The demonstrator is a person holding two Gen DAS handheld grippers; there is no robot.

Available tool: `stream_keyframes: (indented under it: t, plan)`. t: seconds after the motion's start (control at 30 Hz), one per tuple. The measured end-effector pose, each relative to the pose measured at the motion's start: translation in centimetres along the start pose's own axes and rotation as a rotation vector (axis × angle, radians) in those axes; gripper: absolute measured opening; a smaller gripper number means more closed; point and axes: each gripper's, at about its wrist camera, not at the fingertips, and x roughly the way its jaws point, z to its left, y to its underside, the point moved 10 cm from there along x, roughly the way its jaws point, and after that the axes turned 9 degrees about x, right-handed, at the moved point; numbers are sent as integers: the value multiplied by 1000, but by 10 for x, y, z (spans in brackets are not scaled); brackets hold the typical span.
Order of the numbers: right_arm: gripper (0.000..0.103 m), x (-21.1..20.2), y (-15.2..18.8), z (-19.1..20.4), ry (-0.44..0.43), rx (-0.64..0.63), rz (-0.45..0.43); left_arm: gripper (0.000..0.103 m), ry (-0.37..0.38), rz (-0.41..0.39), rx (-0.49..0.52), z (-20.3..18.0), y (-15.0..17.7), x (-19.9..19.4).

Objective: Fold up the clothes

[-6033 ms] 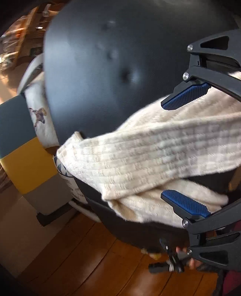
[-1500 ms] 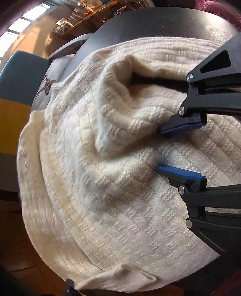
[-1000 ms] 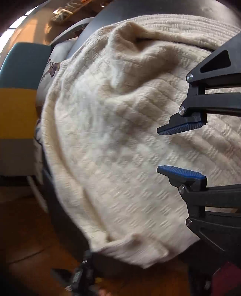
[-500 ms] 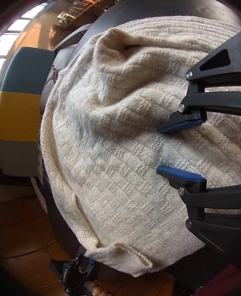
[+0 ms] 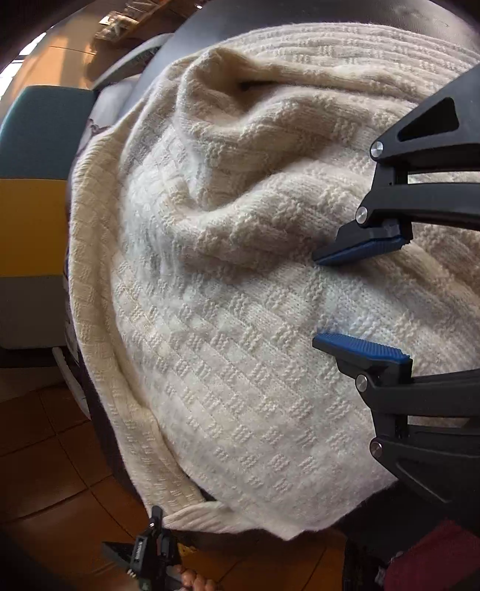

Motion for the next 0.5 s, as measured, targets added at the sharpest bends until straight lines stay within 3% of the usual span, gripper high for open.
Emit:
stream_keyframes:
  t: [0.1,0.17,0.23,0.3,0.37,0.5]
  plan:
    - [38,-25,-21,1,-67,-6,-35,13,51,-15,8,-15,-21,-8]
    - [38,-41,-42,-9,-94,27,-70,26,74,-93,74,-40,-46,-26]
    - [38,-54,-69,-25,-120,85,-113,41,51,-148,105,-44,-74,-42]
    - [38,-62,-100,-49,-140,159,-158,43,-2,-187,152,-47,-100,-53]
    - [38,-66,-130,-71,-144,213,-193,46,-3,-193,216,-68,-118,-46]
    - [38,-52,-183,-108,-133,265,-177,48,42,-104,427,-139,-140,21]
